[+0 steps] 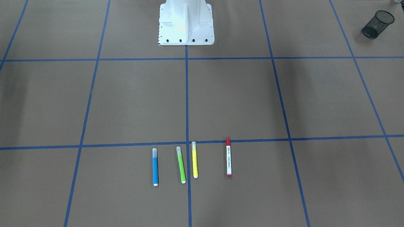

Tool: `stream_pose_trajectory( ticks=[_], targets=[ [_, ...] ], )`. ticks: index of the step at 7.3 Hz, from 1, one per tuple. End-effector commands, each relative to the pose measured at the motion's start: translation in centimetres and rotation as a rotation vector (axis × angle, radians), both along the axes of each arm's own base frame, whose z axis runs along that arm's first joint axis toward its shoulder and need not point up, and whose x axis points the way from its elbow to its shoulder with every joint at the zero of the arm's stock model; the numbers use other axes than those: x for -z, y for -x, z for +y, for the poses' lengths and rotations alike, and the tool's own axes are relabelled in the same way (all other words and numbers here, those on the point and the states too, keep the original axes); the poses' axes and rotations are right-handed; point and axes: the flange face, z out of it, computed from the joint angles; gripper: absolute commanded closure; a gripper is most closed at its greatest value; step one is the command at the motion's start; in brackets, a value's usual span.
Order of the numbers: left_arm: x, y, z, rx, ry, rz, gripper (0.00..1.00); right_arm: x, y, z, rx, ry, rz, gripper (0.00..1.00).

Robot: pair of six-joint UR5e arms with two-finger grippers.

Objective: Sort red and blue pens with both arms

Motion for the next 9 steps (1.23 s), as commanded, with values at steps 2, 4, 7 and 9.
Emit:
stream_pose_trajectory(
  ticks=[2, 4, 7, 9],
  targets=[
    [6.2, -4.4, -3.0, -0.079, -0.131, 0.018, 0.00, 8.1, 6.5, -5.6, 0.107, -0.140, 0.030, 0.00],
    [9.9, -11.9, -5.6, -0.186, -0.172, 0.025, 0.00, 10.4, 10.1, -6.6, 0.140, -0.170, 0.027, 0.00],
    [17.9, -21.2, -10.7, -0.206, -0.195, 0.048, 0.00, 5.9, 10.1, -4.3, 0.142, -0.308, 0.000, 0.00],
    [25.2, -24.9, -13.7, -0.109, -0.158, 0.098, 0.00, 4.8, 10.0, -4.1, 0.135, -0.340, -0.004, 0.00]
  ],
)
